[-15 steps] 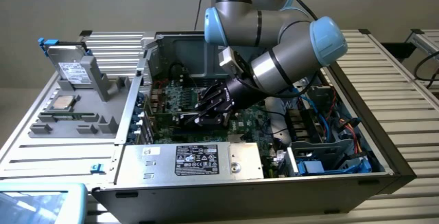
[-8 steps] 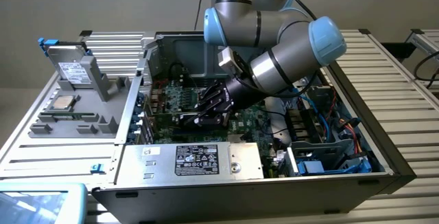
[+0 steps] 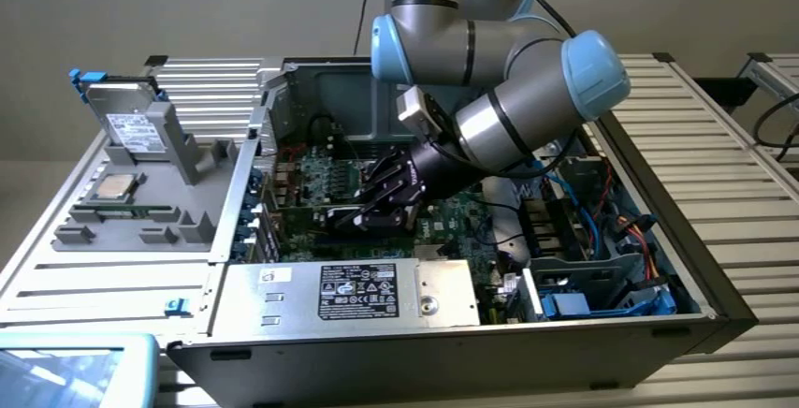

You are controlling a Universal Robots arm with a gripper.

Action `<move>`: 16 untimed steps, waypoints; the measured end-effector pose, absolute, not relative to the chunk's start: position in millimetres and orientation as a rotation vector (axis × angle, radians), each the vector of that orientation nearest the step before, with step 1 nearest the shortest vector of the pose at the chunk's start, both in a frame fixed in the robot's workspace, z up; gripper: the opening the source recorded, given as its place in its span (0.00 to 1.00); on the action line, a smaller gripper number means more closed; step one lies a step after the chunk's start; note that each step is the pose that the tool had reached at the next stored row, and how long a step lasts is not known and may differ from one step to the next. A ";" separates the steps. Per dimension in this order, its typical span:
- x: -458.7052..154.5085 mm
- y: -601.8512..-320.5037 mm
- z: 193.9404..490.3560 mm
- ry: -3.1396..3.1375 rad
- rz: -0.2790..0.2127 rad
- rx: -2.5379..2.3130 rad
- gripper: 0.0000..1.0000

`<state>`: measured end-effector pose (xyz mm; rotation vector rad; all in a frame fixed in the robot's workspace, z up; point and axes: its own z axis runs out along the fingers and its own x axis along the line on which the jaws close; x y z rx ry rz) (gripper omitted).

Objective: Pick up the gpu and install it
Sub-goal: 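Insert the gpu into the slot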

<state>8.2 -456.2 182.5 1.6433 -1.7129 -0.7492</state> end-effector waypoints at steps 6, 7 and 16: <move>8.3 -456.1 182.1 -1.721 -0.752 1.637 0.28; 8.4 -456.0 182.1 -1.721 -0.752 1.637 0.28; 8.3 -454.4 182.0 -1.722 -0.739 1.628 0.28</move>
